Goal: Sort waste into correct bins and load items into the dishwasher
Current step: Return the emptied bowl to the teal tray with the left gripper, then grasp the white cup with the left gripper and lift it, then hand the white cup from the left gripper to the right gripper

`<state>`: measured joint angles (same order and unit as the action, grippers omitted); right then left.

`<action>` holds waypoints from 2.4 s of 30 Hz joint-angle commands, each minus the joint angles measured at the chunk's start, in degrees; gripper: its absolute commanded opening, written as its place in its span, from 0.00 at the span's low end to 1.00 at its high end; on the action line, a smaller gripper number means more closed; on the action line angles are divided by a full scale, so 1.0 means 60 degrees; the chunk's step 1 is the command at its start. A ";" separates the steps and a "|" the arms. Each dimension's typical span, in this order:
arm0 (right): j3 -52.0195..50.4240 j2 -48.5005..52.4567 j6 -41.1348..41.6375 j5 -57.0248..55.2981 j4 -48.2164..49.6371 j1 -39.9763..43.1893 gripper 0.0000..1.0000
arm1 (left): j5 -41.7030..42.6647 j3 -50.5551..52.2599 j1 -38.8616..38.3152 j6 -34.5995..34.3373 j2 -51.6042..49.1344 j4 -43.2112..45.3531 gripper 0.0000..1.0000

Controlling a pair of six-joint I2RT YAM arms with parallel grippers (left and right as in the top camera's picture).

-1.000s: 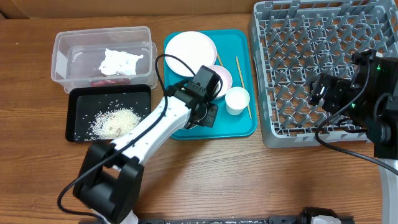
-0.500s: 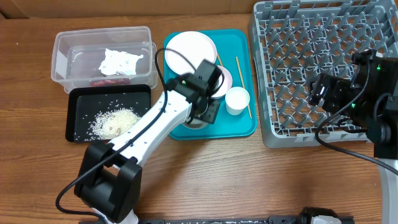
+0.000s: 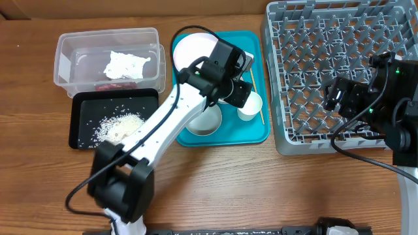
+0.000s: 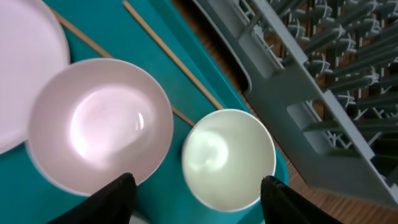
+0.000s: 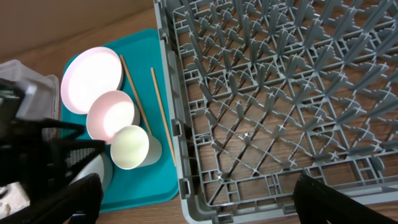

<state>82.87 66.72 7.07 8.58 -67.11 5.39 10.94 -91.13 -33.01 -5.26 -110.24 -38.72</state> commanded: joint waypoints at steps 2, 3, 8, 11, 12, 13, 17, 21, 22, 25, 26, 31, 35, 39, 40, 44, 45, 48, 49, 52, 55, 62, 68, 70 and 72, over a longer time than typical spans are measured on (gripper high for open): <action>0.0262 -0.0007 0.0040 0.0018 0.0018 0.0036 1.00 | 0.0601 -0.0237 -0.0033 0.0288 -0.0776 0.0062 0.61; 0.0262 -0.0007 0.0040 0.0015 0.0018 0.0036 1.00 | 0.0619 -0.0266 -0.0058 0.0229 -0.0878 0.0047 0.60; 0.0262 -0.0007 0.0040 0.0015 0.0018 0.0036 1.00 | 0.0576 -0.0288 -0.0084 0.0018 -0.1111 0.0029 0.50; 0.0262 -0.0007 0.0040 0.0015 0.0018 0.0036 1.00 | 0.0426 -0.0288 -0.0084 -0.0025 -0.1111 0.0011 0.41; 0.0262 -0.0007 0.0036 0.0015 0.0018 0.0036 1.00 | 0.0401 -0.0288 -0.0087 -0.0025 -0.1111 -0.0004 0.37; 0.0262 -0.0007 0.0040 0.0015 0.0018 0.0036 1.00 | 0.0404 -0.0288 -0.0095 -0.0087 -0.1111 -0.0033 0.34; 0.0262 -0.0007 0.0040 0.0011 0.0015 0.0036 1.00 | 0.0382 -0.0284 -0.0149 -0.0127 -0.1111 -0.0204 0.28; 0.0262 -0.0007 0.0040 0.0015 0.0015 0.0036 1.00 | 0.0142 -0.0259 -0.0193 -0.0127 -0.1111 -0.0390 0.29; 0.0262 -0.0007 0.0040 0.0015 0.0018 0.0036 1.00 | 0.0069 -0.0255 -0.0200 -0.0127 -0.1111 -0.0441 0.29; 0.0262 -0.0007 0.0036 0.0015 0.0015 0.0036 1.00 | 0.0004 -0.0248 -0.0208 -0.0127 -0.1115 -0.0495 0.26; 0.0262 -0.0007 0.0040 0.0015 0.0007 0.0036 1.00 | 0.0004 -0.0248 -0.0208 -0.0127 -0.1126 -0.0492 0.24; 0.0262 -0.0007 0.0036 0.0011 -0.0051 0.0036 1.00 | 0.0007 -0.0248 -0.0222 -0.0131 -0.1129 -0.0521 0.13; 0.0262 -0.0007 0.0036 0.0011 -0.0084 0.0036 1.00 | 0.0007 -0.0248 -0.0266 -0.0127 -0.1169 -0.0535 0.14; 0.0262 -0.0007 0.0036 0.0011 -0.0113 0.0036 1.00 | 0.0007 -0.0248 -0.0291 -0.0127 -0.1366 -0.0546 0.16; 0.0262 -0.0007 0.0036 0.0011 -0.0113 0.0036 1.00 | 0.0011 -0.0248 -0.0302 -0.0127 -0.1392 -0.0546 0.16; 0.0262 -0.0007 0.0036 0.0011 -0.0120 0.0036 1.00 | 0.0051 -0.0248 -0.0302 -0.0197 -0.1435 -0.0532 0.14; 0.0262 -0.0007 0.0036 0.0011 -0.0124 0.0036 1.00 | 0.0095 -0.0248 -0.0306 -0.0197 -0.1435 -0.0503 0.10; 0.0262 -0.0007 0.0040 0.0015 -0.0124 0.0036 1.00 | 0.0127 -0.0251 -0.0306 -0.0215 -0.1432 -0.0503 0.04; 0.0262 -0.0007 0.0040 0.0015 -0.0124 0.0036 1.00 | 0.0131 -0.0255 -0.0306 -0.0324 -0.1432 -0.0506 0.04; 0.0262 -0.0007 0.0040 0.0018 -0.0127 0.0036 1.00 | 0.0415 -0.0306 -0.0219 -0.0678 -0.1344 -0.0645 0.04; 0.0262 -0.0007 0.0040 0.0095 -0.0124 0.0036 1.00 | 0.1410 -0.0535 0.0113 -0.0699 -0.1158 -0.1078 0.04; 0.0262 0.0015 0.0040 0.1563 0.0138 0.0036 1.00 | 0.5304 -0.1687 0.1657 -0.0576 -0.0663 -0.2809 0.04; 0.0189 0.0404 0.0025 0.4543 0.0729 0.0033 1.00 | 0.9857 -0.1858 0.3246 0.0208 -0.0284 -0.3424 0.04; 0.0044 0.0616 -0.0175 0.5523 0.1096 0.0033 1.00 | 1.1140 -0.1858 0.3606 0.0510 -0.0284 -0.3654 0.04; -0.0178 0.0856 -0.0437 0.6612 0.1603 0.0033 1.00 | 1.2236 -0.1858 0.3891 0.0856 -0.0288 -0.3883 0.04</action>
<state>82.81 70.22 6.70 34.50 -59.75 5.54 66.04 -100.92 -10.66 -4.69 -113.47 -61.19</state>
